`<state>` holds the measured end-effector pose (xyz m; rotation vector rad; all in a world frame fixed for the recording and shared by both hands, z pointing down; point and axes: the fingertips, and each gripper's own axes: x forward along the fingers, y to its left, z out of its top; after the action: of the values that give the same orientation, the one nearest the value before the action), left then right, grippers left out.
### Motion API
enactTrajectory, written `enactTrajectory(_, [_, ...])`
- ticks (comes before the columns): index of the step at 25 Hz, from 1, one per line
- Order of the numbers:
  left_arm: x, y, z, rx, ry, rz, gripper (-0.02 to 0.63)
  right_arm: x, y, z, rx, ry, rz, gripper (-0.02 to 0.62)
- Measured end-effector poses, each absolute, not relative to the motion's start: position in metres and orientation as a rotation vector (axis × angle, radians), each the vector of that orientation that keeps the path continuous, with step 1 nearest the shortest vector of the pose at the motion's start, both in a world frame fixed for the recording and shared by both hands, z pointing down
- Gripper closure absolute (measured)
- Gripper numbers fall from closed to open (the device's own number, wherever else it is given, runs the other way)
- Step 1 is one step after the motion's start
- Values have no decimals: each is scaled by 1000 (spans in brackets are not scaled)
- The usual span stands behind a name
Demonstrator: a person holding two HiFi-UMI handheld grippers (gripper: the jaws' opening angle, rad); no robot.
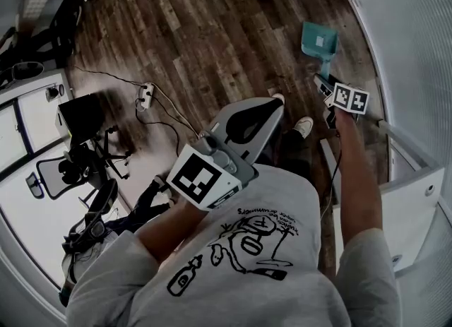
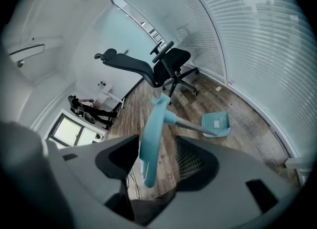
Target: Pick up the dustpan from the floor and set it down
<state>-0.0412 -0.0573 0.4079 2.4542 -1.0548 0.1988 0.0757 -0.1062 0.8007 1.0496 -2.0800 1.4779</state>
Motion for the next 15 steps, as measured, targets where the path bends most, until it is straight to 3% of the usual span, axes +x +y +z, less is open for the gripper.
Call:
enactTrajectory(1, [-41, -58, 407, 2454, -1056, 196, 604, 75, -106, 800, 1044, -2088, 1477, 383])
enactTrajectory(4, [-42, -57, 406, 2455, -1056, 192, 604, 71, -106, 795, 1032, -2121, 1467, 495])
enactTrajectory(15, [-51, -55, 400, 2470, -1056, 191, 604, 64, -115, 779, 1061, -2183, 1459, 505])
